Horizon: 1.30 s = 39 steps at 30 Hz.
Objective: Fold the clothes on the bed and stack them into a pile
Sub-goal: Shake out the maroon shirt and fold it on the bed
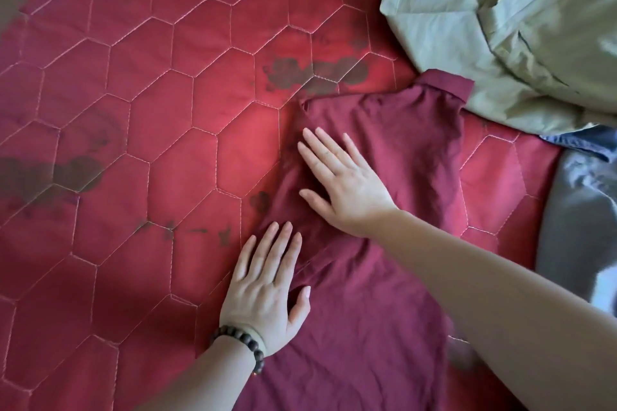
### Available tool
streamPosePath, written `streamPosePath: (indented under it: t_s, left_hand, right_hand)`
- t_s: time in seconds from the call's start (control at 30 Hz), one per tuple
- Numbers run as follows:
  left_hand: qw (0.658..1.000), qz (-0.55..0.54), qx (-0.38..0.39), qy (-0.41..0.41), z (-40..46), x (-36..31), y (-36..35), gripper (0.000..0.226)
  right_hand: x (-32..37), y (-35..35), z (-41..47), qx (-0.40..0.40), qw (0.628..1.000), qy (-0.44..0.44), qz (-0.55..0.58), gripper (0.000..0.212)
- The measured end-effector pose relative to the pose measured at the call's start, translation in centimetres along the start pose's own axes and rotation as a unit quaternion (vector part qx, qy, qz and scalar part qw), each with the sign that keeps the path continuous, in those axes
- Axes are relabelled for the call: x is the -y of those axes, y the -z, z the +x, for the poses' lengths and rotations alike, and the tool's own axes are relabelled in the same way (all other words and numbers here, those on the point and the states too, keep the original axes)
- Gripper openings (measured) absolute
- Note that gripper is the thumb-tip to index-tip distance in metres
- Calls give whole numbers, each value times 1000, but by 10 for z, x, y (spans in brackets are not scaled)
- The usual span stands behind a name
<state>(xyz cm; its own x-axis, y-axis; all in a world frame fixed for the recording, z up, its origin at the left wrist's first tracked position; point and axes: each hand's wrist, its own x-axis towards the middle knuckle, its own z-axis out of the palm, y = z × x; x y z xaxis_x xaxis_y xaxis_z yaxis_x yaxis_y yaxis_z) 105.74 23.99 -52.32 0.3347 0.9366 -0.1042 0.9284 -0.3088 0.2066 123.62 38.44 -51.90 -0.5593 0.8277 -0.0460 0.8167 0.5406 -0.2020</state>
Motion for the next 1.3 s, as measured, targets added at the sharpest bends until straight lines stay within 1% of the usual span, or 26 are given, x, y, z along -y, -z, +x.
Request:
streamPosePath:
  t_s: [0.03,0.07,0.13,0.23,0.3,0.37,0.43,0.5,0.57,0.6,0.67,0.73,0.8,0.87,0.93,1.0,1.07,1.1,1.17,1.23,1.3]
  left_hand:
    - [1000,2,-1,-2,0,0,0,74]
    - [1000,4,-1,-3,0,0,0,73]
    - [1000,6,-2,-2,0,1,-1,73]
    - [1000,11,-5,-2,1,1,-1,73]
    - [1000,16,-7,-2,1,1,-1,73]
    - [1000,18,-10,-2,0,1,-1,73]
    - [1000,19,-13,-1,0,0,0,73]
    - [1000,22,-19,0,0,-1,0,73]
    - [999,29,-22,2,0,-1,0,72]
    - [999,32,-24,2,-1,-1,-1,72]
    - [999,35,-29,1,-2,-2,-2,71]
    - [999,34,-33,1,-3,-2,-2,71]
    - [999,35,-40,1,-3,-2,-3,71]
    - [999,37,-38,0,-3,-1,-2,70]
    - [998,48,-33,-3,-3,-4,1,70]
    - [997,68,-20,-5,-6,-6,4,69]
    - [997,79,-15,5,-14,-11,6,66]
    - [997,78,-12,4,-22,-15,7,65]
    - [998,52,9,-34,-49,-26,6,65]
    - [995,20,54,-81,-87,-32,-1,63]
    - [991,33,87,-99,-126,-28,-6,64]
  right_hand:
    - [-11,0,-12,24,1000,4,-17,70]
    - [-27,3,-22,38,998,-11,-39,70]
    - [-62,10,-36,40,993,-88,-72,71]
    - [-104,22,-51,17,969,-231,-84,67]
    - [-99,25,-53,-25,955,-286,-75,63]
    - [-65,24,-55,-76,955,-281,-52,62]
    - [-13,15,-64,-98,972,-210,-24,62]
    - [41,-2,-84,-69,991,-117,-5,62]
    - [72,-18,-105,-27,997,-72,-6,62]
    - [74,-23,-113,-15,997,-78,-12,63]
    - [61,-24,-127,-9,990,-142,-22,64]
    - [38,-21,-141,-15,968,-249,-32,65]
    - [22,-18,-157,-12,938,-345,-30,63]
    - [27,-15,-169,-21,921,-388,-20,62]
    - [54,-13,-173,-38,930,-365,-13,59]
    - [93,-15,-178,-44,950,-308,3,59]
    - [131,-22,-183,-44,961,-273,23,58]
    - [146,-25,-186,-41,962,-270,31,58]
    - [168,-35,-194,-25,961,-273,42,58]
    - [184,-44,-207,-9,960,-278,42,58]
    - [194,-49,-226,-3,958,-286,33,57]
